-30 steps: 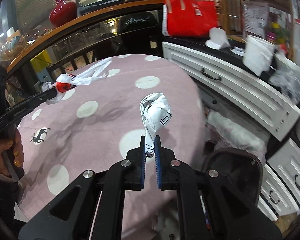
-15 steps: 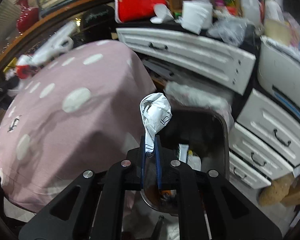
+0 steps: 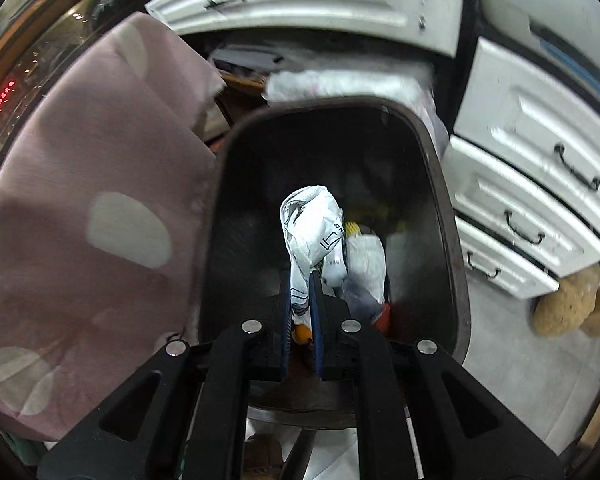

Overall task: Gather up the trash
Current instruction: 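Move the left tool over the bin and release the white-red wrapper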

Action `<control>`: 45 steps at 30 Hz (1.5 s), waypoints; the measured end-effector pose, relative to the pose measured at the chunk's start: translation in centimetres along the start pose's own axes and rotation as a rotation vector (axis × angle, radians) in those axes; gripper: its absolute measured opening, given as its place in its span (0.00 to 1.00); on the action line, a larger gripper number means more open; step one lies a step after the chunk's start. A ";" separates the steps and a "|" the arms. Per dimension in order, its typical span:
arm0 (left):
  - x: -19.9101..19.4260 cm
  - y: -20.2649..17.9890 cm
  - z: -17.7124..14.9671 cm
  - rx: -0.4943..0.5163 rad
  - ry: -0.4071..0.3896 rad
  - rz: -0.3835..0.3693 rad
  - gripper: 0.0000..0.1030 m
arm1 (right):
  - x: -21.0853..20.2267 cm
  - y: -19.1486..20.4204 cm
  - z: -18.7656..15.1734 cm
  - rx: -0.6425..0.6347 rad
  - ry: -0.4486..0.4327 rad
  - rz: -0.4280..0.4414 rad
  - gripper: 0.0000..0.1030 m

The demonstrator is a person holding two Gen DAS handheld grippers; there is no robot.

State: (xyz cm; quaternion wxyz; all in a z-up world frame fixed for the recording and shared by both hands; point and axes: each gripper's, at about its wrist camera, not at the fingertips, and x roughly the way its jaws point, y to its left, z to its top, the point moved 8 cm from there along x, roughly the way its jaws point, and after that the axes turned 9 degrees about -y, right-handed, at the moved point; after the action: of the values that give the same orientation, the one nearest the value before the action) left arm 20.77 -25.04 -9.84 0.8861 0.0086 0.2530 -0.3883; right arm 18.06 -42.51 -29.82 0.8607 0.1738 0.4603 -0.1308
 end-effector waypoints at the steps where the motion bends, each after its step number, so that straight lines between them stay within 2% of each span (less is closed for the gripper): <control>1: 0.3 -0.4 -0.2 0.003 0.007 -0.004 0.16 | 0.3 -0.2 -0.3 0.008 0.008 0.000 0.11; 2: 0.7 -0.8 -0.4 0.005 0.015 -0.008 0.16 | 0.5 -0.4 -0.5 0.016 0.015 0.001 0.14; 3: 1.0 -1.1 -0.6 0.008 0.022 -0.010 0.16 | 0.7 -0.7 -0.8 0.023 0.024 0.003 0.24; 4: 1.3 -1.4 -0.8 0.012 0.030 -0.013 0.16 | 0.8 -0.8 -0.9 0.025 0.027 0.002 0.43; 6: 2.1 -2.0 -1.4 0.015 0.050 -0.011 0.16 | 0.3 -1.1 -1.0 0.023 -0.001 -0.011 0.69; 11: 3.7 -3.5 -3.0 0.026 0.096 -0.022 0.16 | -1.5 -2.0 -0.4 -0.001 -0.051 -0.060 0.70; 18: 6.0 -5.6 -5.2 0.073 0.156 -0.030 0.16 | -5.5 -5.8 1.4 -0.002 -0.139 -0.192 0.76; 27: 10.2 -6.4 -8.6 0.086 0.270 -0.022 0.16 | -9.5 -9.4 1.6 0.108 -0.193 -0.207 0.76; 37: 14.0 -6.6 -11.7 0.111 0.376 -0.009 0.17 | -11.3 -9.5 1.9 0.130 -0.236 -0.198 0.79; 38: 14.3 -6.7 -11.9 0.116 0.386 -0.016 0.21 | -11.4 -9.5 1.9 0.129 -0.239 -0.197 0.79; 40: 14.9 -7.0 -12.5 0.130 0.408 -0.019 0.40 | -11.6 -9.3 2.1 0.128 -0.243 -0.196 0.80; 42: 15.0 -7.1 -12.7 0.148 0.404 -0.004 0.75 | -11.8 -9.4 2.2 0.129 -0.249 -0.199 0.80; 44: 14.8 -7.5 -12.8 0.160 0.390 -0.017 0.82 | -12.1 -9.6 2.4 0.135 -0.260 -0.202 0.80; 45: 14.6 -7.8 -12.9 0.172 0.388 -0.029 0.83 | -12.5 -9.8 2.5 0.141 -0.269 -0.208 0.80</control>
State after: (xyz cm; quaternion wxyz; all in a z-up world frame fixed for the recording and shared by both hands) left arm 17.99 -37.73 -26.32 0.8111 0.1552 0.3849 -0.4122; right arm 9.40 -51.60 -19.85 0.8820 0.1664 0.3462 -0.2730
